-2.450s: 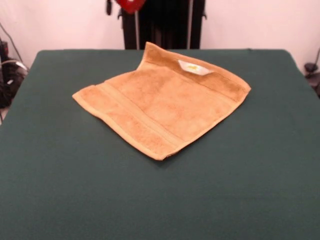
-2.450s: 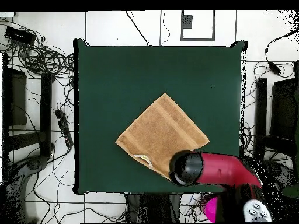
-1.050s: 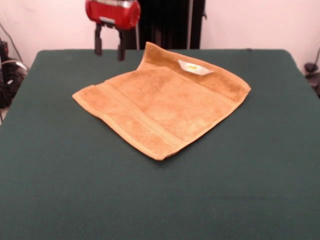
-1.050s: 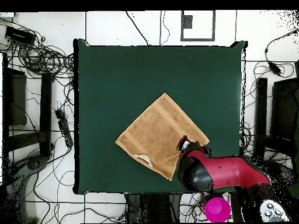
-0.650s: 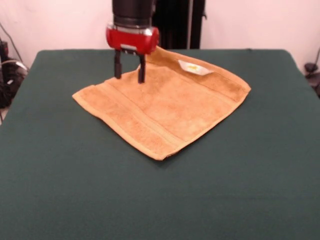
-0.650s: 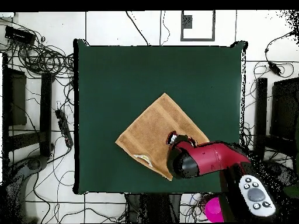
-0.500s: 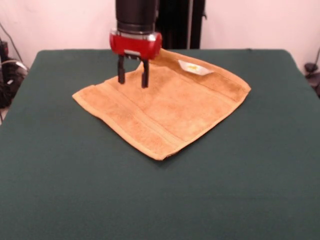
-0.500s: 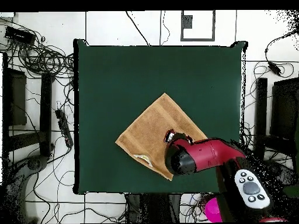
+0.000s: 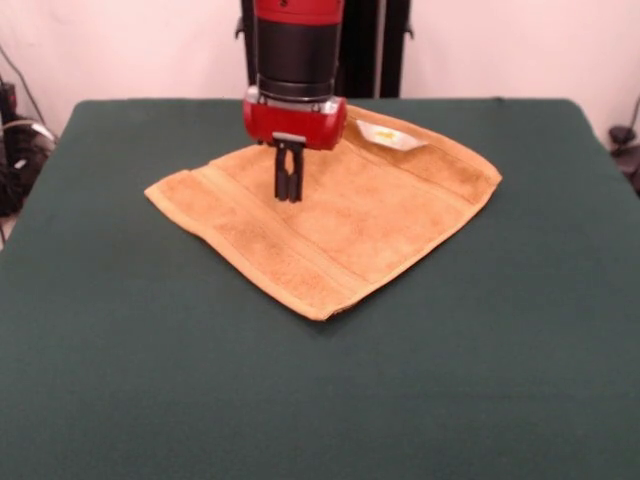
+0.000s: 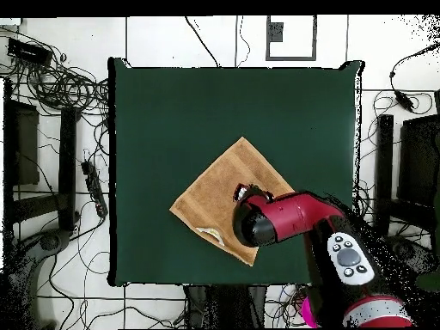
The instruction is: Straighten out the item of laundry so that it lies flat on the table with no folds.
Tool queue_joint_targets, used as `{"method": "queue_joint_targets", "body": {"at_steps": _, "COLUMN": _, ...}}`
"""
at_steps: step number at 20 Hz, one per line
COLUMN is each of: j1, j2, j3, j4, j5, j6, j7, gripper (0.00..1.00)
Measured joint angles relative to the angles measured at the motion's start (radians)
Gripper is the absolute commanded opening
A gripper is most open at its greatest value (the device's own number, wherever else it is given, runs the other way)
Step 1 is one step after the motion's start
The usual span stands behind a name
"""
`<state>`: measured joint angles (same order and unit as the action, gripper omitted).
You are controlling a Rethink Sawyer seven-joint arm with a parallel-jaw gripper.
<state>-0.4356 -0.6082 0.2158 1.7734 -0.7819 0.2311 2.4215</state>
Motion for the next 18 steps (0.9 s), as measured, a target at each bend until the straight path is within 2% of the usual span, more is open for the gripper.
{"method": "queue_joint_targets", "body": {"at_steps": 10, "j1": 0.045, "j2": 0.009, "j3": -0.045, "j4": -0.058, "j5": -0.005, "j6": -0.067, "j7": 0.000, "gripper": 0.00}}
{"method": "queue_joint_targets", "body": {"at_steps": 18, "j1": 0.063, "j2": 0.100, "j3": -0.088, "j4": -0.149, "j5": -0.005, "j6": -0.097, "j7": 0.000, "gripper": 0.00}}
